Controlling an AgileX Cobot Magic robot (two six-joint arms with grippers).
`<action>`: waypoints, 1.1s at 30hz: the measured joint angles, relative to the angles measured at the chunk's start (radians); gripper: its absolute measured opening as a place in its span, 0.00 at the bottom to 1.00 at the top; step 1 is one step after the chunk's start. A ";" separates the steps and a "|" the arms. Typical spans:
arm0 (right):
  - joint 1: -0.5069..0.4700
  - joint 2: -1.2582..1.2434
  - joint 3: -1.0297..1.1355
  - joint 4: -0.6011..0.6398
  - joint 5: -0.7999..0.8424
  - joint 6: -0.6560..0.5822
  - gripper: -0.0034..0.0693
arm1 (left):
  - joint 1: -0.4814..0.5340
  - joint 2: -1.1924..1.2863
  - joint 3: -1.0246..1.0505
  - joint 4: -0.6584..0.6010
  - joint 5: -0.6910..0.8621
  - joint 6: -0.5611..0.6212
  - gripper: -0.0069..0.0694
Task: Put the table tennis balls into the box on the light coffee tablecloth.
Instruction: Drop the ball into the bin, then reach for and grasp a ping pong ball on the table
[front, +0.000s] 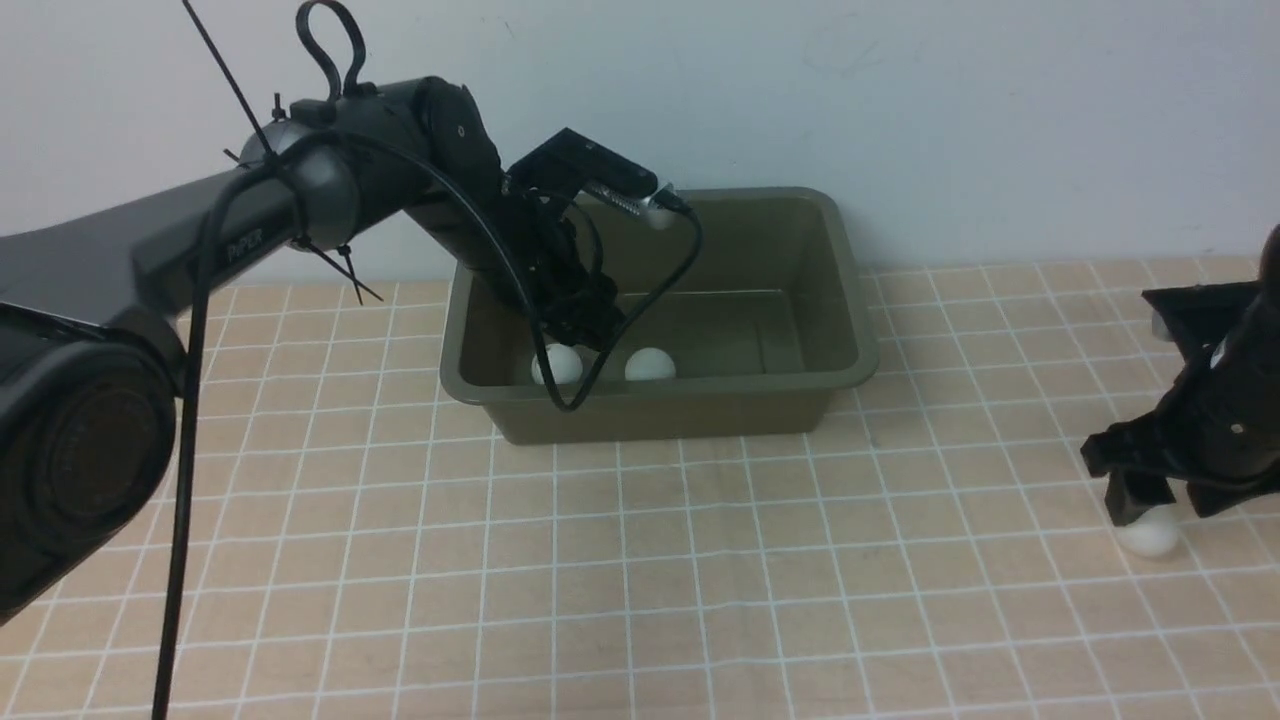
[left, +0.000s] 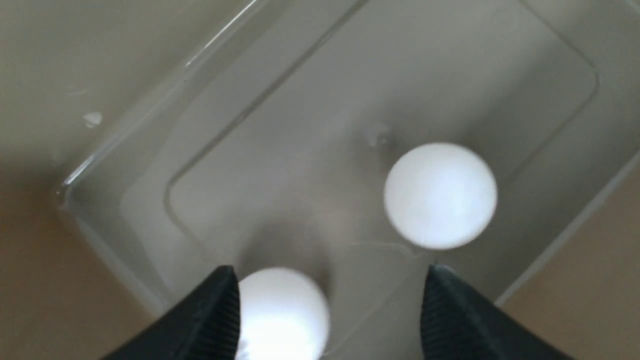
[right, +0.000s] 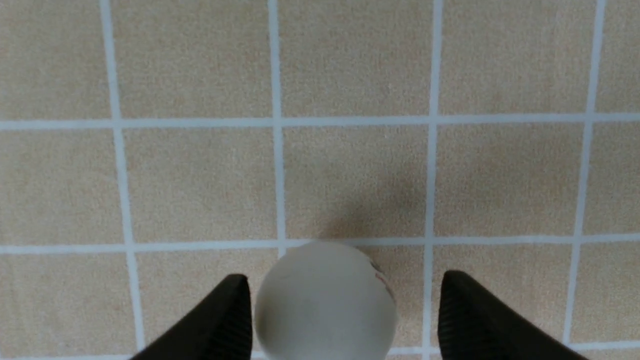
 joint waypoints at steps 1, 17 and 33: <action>0.000 0.004 -0.001 0.000 0.000 0.000 0.67 | 0.000 0.000 0.000 0.000 0.000 0.000 0.65; 0.000 0.014 -0.013 0.025 0.001 0.000 0.54 | 0.050 -0.358 -0.117 0.187 0.386 -0.164 0.40; 0.230 0.026 -0.491 0.360 0.085 -0.224 0.54 | 0.259 -0.754 0.389 0.126 0.448 -0.173 0.32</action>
